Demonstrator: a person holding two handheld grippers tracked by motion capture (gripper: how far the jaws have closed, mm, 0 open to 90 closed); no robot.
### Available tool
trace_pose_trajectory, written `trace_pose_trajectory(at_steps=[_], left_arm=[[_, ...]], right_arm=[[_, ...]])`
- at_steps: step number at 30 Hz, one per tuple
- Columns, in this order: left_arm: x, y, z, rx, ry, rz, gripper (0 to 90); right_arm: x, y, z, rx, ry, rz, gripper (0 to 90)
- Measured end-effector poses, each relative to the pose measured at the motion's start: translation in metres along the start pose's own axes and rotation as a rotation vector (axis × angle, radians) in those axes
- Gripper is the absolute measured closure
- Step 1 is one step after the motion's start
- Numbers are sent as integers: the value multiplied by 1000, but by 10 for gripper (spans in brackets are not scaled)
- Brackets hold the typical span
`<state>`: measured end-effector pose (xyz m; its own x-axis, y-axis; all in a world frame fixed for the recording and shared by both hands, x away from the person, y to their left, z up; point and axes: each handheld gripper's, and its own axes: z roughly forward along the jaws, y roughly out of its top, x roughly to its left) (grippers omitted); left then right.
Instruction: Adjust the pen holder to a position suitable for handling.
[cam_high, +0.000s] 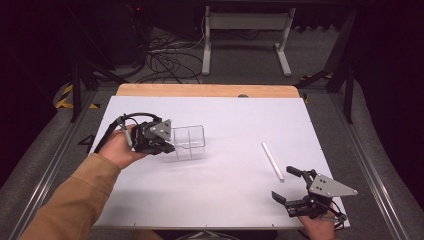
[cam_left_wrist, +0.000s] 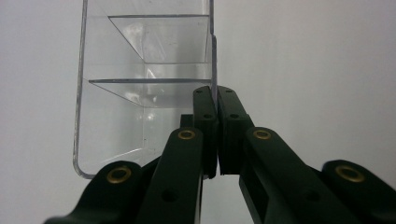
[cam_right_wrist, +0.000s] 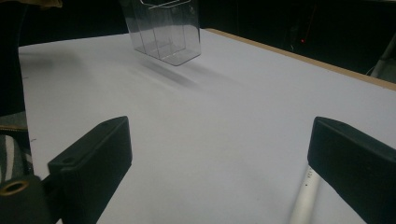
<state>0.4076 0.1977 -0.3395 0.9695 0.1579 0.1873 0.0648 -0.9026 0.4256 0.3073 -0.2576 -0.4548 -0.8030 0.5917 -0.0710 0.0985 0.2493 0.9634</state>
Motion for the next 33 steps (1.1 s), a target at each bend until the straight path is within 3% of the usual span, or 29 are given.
trace_pose_trajectory(at_steps=[4,15,20,26,30,33], left_arm=[[-1,14,11,-18,-34,34,887],[-8,39,43,-45,-111,75,887],[-9,43,48,-59,-124,90,887],[-6,39,51,-81,-135,60,882],[-5,37,52,-67,-130,57,873],[-5,35,52,-56,-103,60,862]], right_arm=[[0,0,0,-2,1,0,68],[0,0,0,-3,7,0,68],[0,0,-1,-2,7,-2,68],[-1,-1,0,-3,10,0,68],[0,-1,0,-2,11,2,68],[0,0,0,-1,13,2,68]])
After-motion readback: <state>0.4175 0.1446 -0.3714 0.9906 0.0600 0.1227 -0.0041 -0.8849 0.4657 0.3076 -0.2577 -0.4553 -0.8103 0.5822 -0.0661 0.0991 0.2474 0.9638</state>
